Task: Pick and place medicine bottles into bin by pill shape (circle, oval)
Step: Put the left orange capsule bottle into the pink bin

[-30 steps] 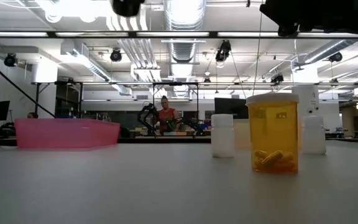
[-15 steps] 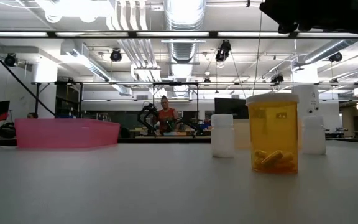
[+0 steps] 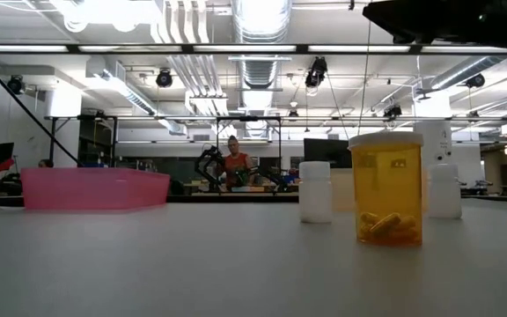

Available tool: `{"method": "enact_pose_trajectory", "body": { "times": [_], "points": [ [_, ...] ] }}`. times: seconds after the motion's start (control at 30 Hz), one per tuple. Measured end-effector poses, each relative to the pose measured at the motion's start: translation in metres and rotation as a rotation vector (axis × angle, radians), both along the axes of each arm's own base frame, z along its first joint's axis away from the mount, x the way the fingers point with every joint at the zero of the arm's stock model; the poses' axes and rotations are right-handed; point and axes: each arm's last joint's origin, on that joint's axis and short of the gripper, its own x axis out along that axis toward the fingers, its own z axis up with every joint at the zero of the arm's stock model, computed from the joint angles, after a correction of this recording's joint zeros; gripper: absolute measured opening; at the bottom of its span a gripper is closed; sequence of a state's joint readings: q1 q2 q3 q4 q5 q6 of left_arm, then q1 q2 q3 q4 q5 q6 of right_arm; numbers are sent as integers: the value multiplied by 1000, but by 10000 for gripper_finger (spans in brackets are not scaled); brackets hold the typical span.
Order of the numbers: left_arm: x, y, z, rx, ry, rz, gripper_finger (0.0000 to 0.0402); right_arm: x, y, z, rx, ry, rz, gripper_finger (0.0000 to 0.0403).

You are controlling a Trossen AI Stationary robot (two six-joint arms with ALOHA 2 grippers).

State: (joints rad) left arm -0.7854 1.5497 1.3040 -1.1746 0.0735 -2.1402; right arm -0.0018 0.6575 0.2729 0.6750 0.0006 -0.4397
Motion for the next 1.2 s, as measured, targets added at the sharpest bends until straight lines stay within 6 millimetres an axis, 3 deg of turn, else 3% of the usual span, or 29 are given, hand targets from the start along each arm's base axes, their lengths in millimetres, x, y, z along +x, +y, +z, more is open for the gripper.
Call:
{"method": "enact_pose_trajectory", "body": {
  "times": [0.73,1.2],
  "points": [
    [0,-13,-30,13,50,3,277,0,-4,0,0,5,-24,109],
    [-3,-11,-43,16,70,13,326,0,-4,-1,-2,5,-25,109]
  ]
}}
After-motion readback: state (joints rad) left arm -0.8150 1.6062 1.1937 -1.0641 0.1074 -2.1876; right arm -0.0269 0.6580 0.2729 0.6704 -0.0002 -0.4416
